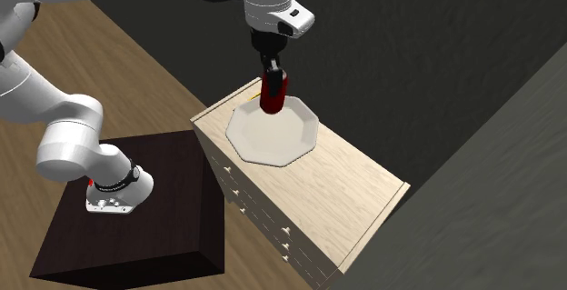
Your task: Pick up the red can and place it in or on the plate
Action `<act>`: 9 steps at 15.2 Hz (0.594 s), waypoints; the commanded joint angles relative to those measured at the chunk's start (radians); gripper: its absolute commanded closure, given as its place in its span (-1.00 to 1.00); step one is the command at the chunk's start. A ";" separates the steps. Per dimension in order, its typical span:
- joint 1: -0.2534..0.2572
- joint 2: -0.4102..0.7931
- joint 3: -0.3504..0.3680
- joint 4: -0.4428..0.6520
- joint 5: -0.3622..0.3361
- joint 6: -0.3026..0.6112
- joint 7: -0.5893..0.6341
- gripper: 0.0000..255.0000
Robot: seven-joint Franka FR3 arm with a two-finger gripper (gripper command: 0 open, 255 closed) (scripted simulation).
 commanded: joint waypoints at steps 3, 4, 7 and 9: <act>0.011 -0.016 0.014 -0.058 0.000 0.042 0.027 1.00; 0.011 -0.017 0.014 -0.073 0.000 0.056 0.027 1.00; 0.011 -0.020 0.013 -0.117 0.000 0.097 0.028 1.00; 0.011 -0.021 0.013 -0.145 -0.001 0.124 0.028 1.00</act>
